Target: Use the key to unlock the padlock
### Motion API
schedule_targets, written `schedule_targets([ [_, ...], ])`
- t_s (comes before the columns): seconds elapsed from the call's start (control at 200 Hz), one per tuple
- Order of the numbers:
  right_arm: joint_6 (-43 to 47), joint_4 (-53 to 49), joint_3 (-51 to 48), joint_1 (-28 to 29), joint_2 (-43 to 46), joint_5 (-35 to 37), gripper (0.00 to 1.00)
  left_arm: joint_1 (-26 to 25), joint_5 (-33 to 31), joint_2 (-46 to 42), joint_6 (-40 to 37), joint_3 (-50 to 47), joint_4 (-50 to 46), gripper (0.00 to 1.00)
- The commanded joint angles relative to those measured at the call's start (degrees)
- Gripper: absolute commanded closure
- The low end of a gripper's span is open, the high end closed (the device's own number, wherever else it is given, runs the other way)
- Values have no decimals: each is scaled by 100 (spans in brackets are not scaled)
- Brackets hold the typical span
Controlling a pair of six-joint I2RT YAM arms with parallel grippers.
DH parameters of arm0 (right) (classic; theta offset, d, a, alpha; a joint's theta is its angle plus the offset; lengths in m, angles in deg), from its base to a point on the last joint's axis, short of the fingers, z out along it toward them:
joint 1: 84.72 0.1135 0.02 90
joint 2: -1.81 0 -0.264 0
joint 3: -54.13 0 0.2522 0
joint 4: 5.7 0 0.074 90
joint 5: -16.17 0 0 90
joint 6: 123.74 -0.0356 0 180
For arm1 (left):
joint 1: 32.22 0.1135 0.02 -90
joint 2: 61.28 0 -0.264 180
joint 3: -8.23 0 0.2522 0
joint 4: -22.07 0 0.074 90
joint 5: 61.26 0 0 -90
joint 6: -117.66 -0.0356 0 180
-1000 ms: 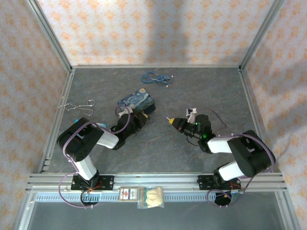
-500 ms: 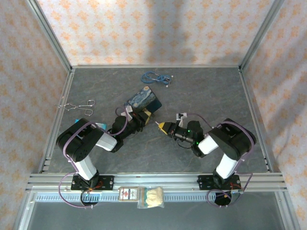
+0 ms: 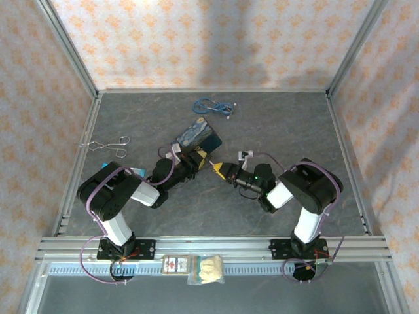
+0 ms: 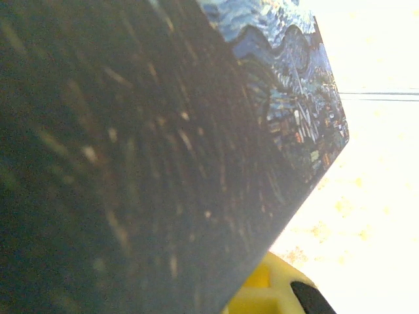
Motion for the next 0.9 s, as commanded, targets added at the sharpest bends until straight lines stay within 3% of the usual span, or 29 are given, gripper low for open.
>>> schedule_targets([
  [0.0,137,292,139,21,-119,89,100,-4,84,-43,120,29,477,100],
  [0.896,212,114,-147,20,-1,414,100,-27,14,-133,41,-54,417,100],
])
